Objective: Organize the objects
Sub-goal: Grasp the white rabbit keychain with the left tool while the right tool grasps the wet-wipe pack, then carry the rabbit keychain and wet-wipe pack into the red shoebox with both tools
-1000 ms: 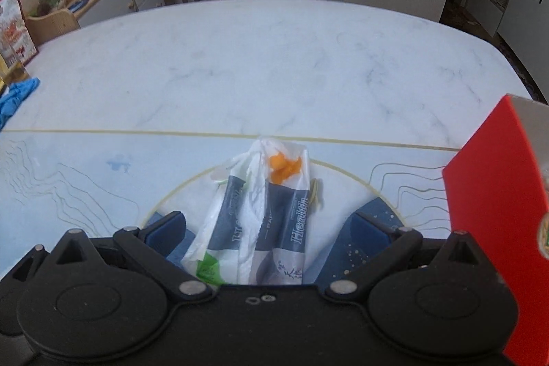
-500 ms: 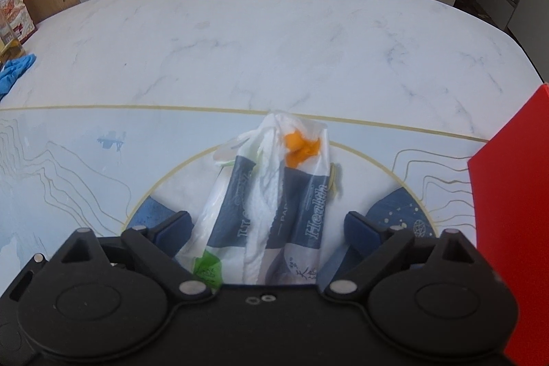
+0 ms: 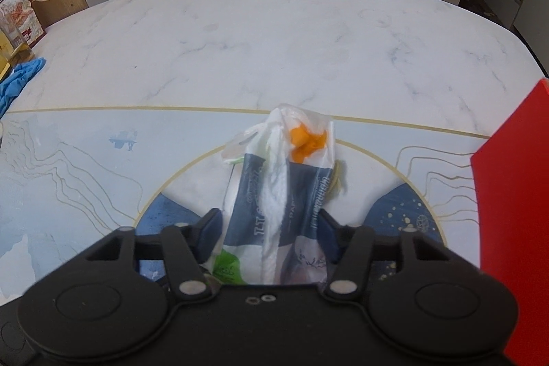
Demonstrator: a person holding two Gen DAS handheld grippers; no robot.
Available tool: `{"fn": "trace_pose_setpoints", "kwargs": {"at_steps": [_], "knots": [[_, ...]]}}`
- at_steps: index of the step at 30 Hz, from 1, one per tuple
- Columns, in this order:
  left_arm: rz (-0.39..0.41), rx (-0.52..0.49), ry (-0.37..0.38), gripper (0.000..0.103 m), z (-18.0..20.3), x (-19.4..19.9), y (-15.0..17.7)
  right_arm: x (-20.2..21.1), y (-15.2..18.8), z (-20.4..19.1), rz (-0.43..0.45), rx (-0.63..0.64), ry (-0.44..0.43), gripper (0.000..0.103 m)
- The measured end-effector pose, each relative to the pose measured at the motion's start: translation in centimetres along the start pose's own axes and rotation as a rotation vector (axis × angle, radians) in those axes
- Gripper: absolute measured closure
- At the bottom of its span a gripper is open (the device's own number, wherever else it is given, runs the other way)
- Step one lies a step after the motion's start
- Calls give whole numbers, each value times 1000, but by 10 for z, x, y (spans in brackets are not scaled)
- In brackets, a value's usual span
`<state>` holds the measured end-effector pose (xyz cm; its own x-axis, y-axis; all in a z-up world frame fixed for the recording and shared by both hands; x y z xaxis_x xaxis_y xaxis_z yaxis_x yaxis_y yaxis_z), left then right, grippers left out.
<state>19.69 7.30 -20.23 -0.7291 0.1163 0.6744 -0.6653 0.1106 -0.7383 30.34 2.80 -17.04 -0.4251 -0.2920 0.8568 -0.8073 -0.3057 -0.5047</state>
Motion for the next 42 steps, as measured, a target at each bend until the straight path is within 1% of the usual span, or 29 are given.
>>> {"fn": "trace_pose_setpoints", "kwargs": {"at_steps": [1, 2, 6, 10, 16, 19, 26, 33, 42], "knots": [[-3, 3, -2, 53, 0, 1, 0, 2, 0, 1, 1, -4, -3, 57], [-6, 5, -3, 54, 0, 1, 0, 4, 0, 2, 0, -8, -2, 65], [-9, 17, 1, 55, -1, 8, -2, 15, 1, 8, 11, -20, -13, 72], [-11, 36, 8, 55, -1, 19, -5, 32, 3, 13, 25, -29, -24, 73], [1, 69, 7, 55, -3, 39, -22, 70, 7, 22, 55, -22, -56, 73], [7, 93, 15, 55, 0, 53, -30, 91, 9, 27, 70, -20, -64, 73], [42, 102, 31, 55, 15, 81, -55, 132, 14, 44, 120, -17, -91, 73], [71, 80, 52, 55, 39, 99, -84, 171, 22, 73, 172, -27, -94, 73], [87, 23, 94, 55, 88, 101, -116, 207, 43, 132, 204, -69, -66, 73]]}}
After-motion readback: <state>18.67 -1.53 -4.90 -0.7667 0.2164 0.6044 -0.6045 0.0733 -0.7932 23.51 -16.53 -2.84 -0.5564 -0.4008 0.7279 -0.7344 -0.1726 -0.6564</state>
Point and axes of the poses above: each gripper's, at about its wrist camera, not at the fingertips, and x roughly against the way its jaws point, z to its right, y to its underside, the point moved 6 cm from there along -x, roughly the way its jaws point, and after that the axes turned 3 degrees about z, right-handed, at the moved point
